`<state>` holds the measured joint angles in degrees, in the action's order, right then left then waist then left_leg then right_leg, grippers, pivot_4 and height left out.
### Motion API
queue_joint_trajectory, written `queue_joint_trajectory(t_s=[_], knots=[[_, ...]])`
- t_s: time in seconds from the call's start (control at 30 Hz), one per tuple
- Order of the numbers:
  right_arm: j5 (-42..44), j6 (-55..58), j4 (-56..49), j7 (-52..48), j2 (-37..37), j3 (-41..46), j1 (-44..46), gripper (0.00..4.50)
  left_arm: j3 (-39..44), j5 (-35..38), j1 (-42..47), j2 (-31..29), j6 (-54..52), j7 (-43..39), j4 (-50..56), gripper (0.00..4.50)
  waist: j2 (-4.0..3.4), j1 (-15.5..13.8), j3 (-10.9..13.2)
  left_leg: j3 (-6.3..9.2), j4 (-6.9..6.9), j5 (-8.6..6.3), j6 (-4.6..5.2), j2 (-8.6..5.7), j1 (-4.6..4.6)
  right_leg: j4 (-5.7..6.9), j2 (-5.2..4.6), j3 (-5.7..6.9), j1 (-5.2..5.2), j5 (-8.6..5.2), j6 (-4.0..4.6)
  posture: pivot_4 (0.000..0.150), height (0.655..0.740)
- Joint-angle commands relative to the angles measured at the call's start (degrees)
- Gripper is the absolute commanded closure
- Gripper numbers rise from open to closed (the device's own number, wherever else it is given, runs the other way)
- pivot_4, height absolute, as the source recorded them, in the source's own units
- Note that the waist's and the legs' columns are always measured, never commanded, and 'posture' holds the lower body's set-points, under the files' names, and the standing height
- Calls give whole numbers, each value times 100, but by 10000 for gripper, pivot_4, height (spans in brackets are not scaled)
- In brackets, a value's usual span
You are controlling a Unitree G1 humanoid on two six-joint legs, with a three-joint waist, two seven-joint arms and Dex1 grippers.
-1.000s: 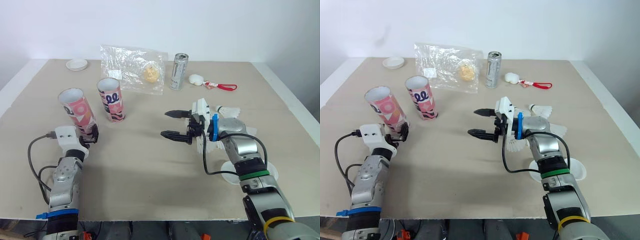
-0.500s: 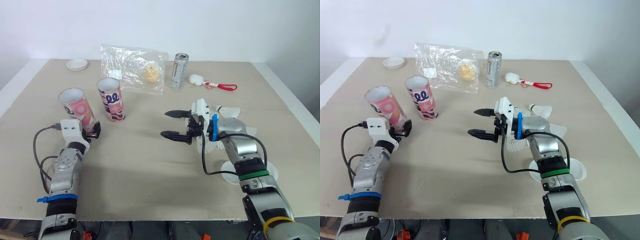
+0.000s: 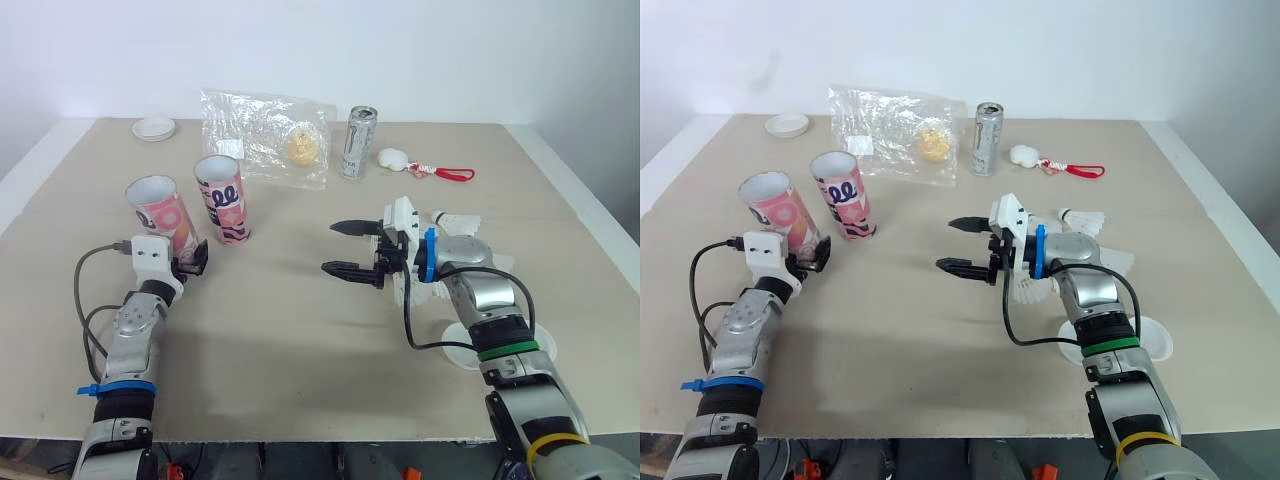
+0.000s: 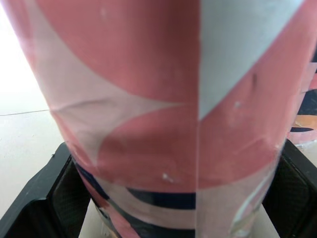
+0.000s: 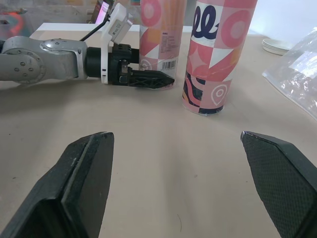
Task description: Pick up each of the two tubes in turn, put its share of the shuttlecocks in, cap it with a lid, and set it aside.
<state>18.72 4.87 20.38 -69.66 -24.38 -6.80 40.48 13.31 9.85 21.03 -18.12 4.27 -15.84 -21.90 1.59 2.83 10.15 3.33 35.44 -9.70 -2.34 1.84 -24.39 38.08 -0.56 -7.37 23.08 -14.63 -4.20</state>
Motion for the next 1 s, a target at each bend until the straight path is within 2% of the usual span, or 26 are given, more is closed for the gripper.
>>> queue_joint_trajectory(t_s=[0.03, 0.07, 0.47, 0.63, 0.8, 1.0], knots=[[53, -24, -116, -3, -39, 157, 101, 0, 85, 72, 78, -79, 155, -64, -18, 8485, 0, 0, 0, 0, 0, 0, 0, 0, 0, 0, 0, 0, 0, 0, 0, 1500, 7400], [94, -3, -127, -1, -23, 181, 103, 0, 94, 97, 72, -85, 184, -98, -18, 11710, 0, 0, 0, 0, 0, 0, 0, 0, 0, 0, 0, 0, 0, 0, 0, 1500, 7400], [575, 256, -672, 1, 148, 370, -196, 0, 92, 275, 84, -236, 282, -592, -241, 11710, -1, -1, 1, 1, -3, 0, 0, 0, 0, 0, 0, 0, 1, -1, 0, 1500, 7400], [660, 431, -1019, 91, 125, 403, -390, 0, -1, 327, 38, -431, 426, -1159, -149, 11710, -1, 0, 1, 1, -4, 0, 0, 0, -1, 0, 0, 1, 3, -2, 1, 1500, 7400], [899, 851, -1828, 556, 36, 651, -858, 0, -214, 631, -366, -760, 347, -2218, 714, 11710, -3, -2, 1, 2, -6, -1, -1, 0, -18, 0, 0, 0, 18, -5, 2, 1500, 7400], [962, 1645, -3462, 1585, -319, 1006, -1819, 0, -900, 725, -1016, -1202, -123, -3207, 2136, 11710, -7, -11, 5, 11, -11, -6, -8, -1, -32, 0, -2, 2, 26, -16, 18, 1500, 7400]])
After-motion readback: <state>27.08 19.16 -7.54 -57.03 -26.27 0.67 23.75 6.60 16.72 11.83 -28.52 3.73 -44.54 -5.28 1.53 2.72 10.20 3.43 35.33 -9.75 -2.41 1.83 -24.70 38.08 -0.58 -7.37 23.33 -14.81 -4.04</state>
